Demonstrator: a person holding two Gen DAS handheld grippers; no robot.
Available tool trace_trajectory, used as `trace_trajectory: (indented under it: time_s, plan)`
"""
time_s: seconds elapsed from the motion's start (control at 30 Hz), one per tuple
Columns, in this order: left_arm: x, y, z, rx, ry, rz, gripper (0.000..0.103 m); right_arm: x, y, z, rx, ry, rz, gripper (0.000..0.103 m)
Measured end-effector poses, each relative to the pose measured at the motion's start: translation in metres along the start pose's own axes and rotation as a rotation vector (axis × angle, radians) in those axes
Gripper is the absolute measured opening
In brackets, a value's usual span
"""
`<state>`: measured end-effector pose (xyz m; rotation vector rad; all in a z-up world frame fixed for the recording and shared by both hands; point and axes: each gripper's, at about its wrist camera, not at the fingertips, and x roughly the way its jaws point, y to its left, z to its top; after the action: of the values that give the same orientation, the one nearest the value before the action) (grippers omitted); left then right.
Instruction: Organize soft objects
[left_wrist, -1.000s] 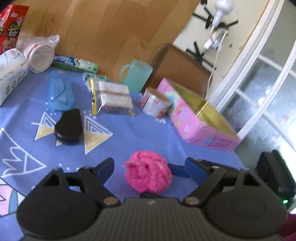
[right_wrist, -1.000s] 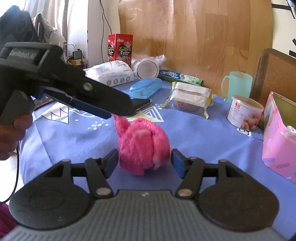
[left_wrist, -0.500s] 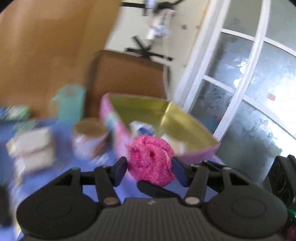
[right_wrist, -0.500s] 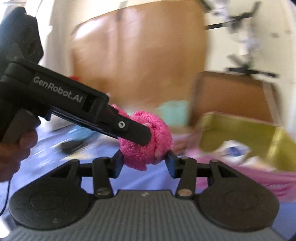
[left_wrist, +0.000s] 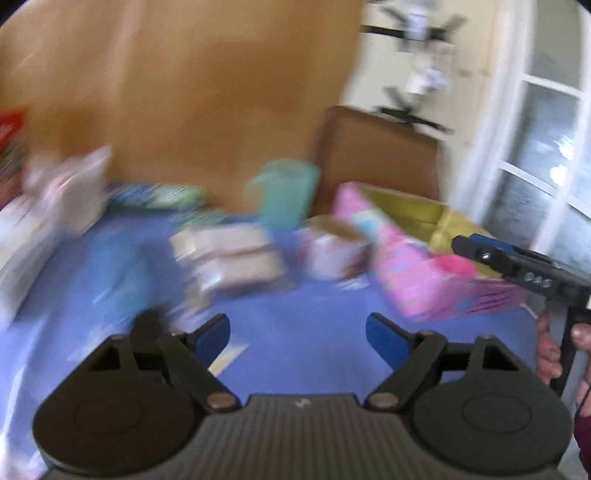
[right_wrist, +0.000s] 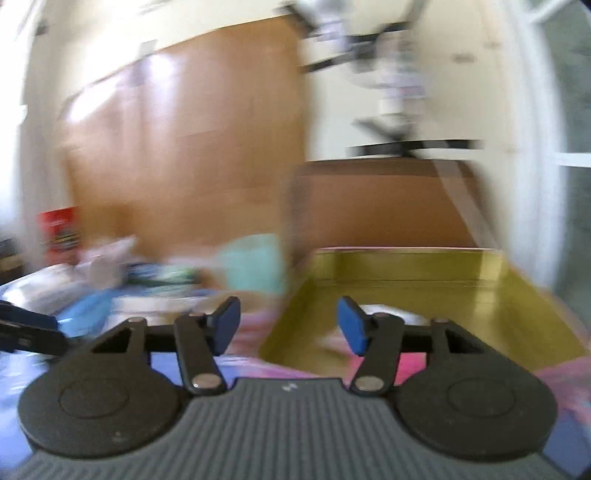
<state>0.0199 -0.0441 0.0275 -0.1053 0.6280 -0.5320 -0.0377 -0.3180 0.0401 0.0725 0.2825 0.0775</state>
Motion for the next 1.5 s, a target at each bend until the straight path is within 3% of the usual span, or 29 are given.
trace_trajectory:
  time_s: [0.17, 0.33, 0.37, 0.43, 0.47, 0.5, 0.63, 0.8, 0.97, 1.0, 1.07, 1.1, 1.13, 1.23, 1.33, 1.37, 1.4, 1.43, 1.5]
  plan:
    - [-0.033, 0.064, -0.023, -0.149, -0.039, 0.056, 0.082, 0.068, 0.057, 0.001, 0.030, 0.145, 0.180, 0.056]
    - [-0.053, 0.095, -0.035, -0.227, -0.066, 0.053, 0.082, 0.143, 0.081, 0.001, 0.114, 0.223, 0.165, 0.086]
    - [-0.053, 0.095, -0.034, -0.237, -0.068, 0.049, 0.082, 0.155, 0.080, 0.001, 0.120, 0.246, 0.161, 0.087]
    - [-0.051, 0.098, -0.034, -0.255, -0.069, 0.034, 0.082, 0.176, 0.079, -0.004, 0.172, 0.311, 0.160, 0.084]
    - [-0.050, 0.097, -0.035, -0.259, -0.069, 0.028, 0.082, 0.182, 0.074, -0.009, 0.213, 0.346, 0.190, 0.078]
    - [-0.050, 0.098, -0.036, -0.258, -0.070, 0.019, 0.082, 0.185, 0.068, -0.015, 0.256, 0.372, 0.220, 0.061]
    - [-0.046, 0.095, -0.036, -0.262, -0.068, -0.007, 0.082, 0.163, 0.055, -0.020, 0.329, 0.360, 0.266, 0.026]
    - [-0.036, 0.082, -0.025, -0.249, -0.062, -0.066, 0.082, 0.112, 0.047, -0.032, 0.345, 0.369, 0.309, 0.021]
    - [-0.020, 0.048, -0.018, -0.183, -0.017, -0.152, 0.087, 0.037, 0.037, -0.053, 0.338, 0.393, 0.346, 0.022]
    - [-0.016, 0.040, -0.018, -0.169, 0.001, -0.174, 0.089, 0.019, 0.036, -0.057, 0.312, 0.392, 0.350, 0.027]
    - [-0.006, 0.026, -0.020, -0.147, 0.036, -0.205, 0.094, -0.010, 0.038, -0.063, 0.233, 0.358, 0.317, 0.046]
    - [0.001, 0.020, -0.021, -0.139, 0.062, -0.212, 0.095, -0.022, 0.044, -0.066, 0.173, 0.344, 0.287, 0.074]
    - [0.007, 0.015, -0.023, -0.136, 0.089, -0.217, 0.096, -0.028, 0.054, -0.069, 0.130, 0.332, 0.269, 0.088]
    - [0.023, 0.005, -0.029, -0.144, 0.172, -0.232, 0.096, -0.028, 0.075, -0.074, 0.002, 0.320, 0.266, 0.087]
    - [0.028, 0.001, -0.034, -0.174, 0.198, -0.217, 0.092, -0.011, 0.095, -0.077, -0.118, 0.312, 0.252, 0.086]
    - [0.029, -0.004, -0.035, -0.178, 0.195, -0.210, 0.079, -0.003, 0.102, -0.079, -0.159, 0.322, 0.250, 0.085]
    - [0.033, -0.008, -0.035, -0.169, 0.208, -0.226, 0.067, 0.004, 0.105, -0.081, -0.190, 0.332, 0.260, 0.076]
    - [0.035, -0.015, -0.033, -0.159, 0.217, -0.210, 0.067, 0.005, 0.106, -0.079, -0.215, 0.316, 0.286, 0.062]
    - [0.035, -0.034, -0.022, -0.095, 0.202, -0.158, 0.067, 0.004, 0.108, -0.075, -0.229, 0.295, 0.258, 0.059]
